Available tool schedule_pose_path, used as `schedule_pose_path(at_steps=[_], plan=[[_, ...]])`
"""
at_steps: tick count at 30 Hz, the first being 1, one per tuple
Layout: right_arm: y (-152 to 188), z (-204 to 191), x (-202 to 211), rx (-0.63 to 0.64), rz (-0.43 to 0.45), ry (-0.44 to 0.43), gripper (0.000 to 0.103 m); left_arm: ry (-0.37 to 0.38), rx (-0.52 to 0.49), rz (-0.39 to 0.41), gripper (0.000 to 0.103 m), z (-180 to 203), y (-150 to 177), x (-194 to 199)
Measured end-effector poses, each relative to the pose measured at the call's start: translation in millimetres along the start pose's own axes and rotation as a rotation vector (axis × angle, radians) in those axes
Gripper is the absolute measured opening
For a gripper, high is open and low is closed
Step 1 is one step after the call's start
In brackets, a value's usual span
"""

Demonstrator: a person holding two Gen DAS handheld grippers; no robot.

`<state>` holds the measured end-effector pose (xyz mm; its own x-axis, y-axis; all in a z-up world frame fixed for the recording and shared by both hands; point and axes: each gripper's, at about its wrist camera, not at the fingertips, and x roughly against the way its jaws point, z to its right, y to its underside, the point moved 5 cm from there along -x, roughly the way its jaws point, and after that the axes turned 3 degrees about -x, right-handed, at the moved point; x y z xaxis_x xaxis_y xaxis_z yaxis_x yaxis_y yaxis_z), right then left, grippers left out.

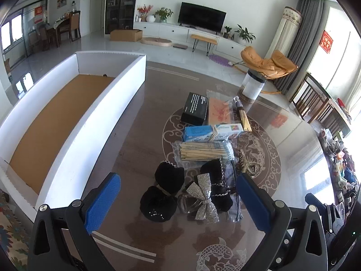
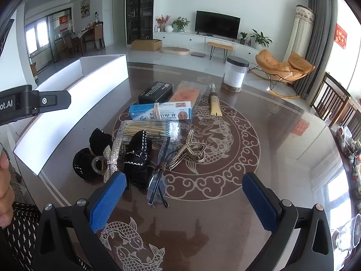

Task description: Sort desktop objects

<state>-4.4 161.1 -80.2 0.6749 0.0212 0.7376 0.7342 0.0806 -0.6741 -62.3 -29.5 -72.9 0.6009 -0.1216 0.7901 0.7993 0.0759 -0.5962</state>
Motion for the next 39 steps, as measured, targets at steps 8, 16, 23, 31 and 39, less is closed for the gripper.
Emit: schedule_pose_path(at_steps=[8, 16, 23, 31, 39], plan=[[46.8, 6.1, -52.6, -0.008, -0.158, -0.063, 0.103, -0.159, -0.123, -0.275, 0.103, 3.1, 60.4, -48.8], [75.5, 3.0, -82.0, 0.054, -0.228, -0.091, 0.103, -0.264, -0.251, -0.451, 0.103, 7.7, 101.6, -81.2], [71.4, 1.0, -102.2, 0.053, -0.238, -0.114, 0.103, -0.244, -0.241, -0.447, 0.103, 4.3, 106.4, -102.0], [43.7, -0.6, -131.7, 0.060, -0.187, -0.119, 0.103, -0.083, -0.187, -0.318, 0.103, -1.2, 85.0, -120.9], [17.1, 19.5, -156.0, 0.020, -0.131, -0.097, 0.103, -0.015, -0.283, -0.132, 0.103, 8.1, 56.1, -142.3]])
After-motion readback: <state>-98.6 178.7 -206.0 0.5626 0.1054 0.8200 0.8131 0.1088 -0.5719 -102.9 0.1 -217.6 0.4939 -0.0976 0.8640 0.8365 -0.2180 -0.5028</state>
